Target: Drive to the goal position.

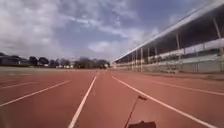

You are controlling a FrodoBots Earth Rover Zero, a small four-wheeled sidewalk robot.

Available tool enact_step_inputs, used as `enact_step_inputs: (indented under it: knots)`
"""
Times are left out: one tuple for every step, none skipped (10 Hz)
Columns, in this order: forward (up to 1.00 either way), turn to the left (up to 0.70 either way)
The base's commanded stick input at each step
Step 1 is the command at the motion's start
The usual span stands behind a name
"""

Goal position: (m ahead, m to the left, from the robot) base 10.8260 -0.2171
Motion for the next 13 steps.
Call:
enact_step_inputs:
  knots:
    - [0.7, 0.0]
    - [0.7, 0.0]
    - [0.7, 0.0]
    - [0.7, 0.0]
    - [0.7, 0.0]
    - [0.7, 0.0]
    - [0.7, 0.0]
    - [0.7, 0.0]
    - [0.7, 0.0]
    - [0.7, 0.0]
    - [0.7, 0.0]
    - [0.7, 0.0]
    - [0.7, 0.0]
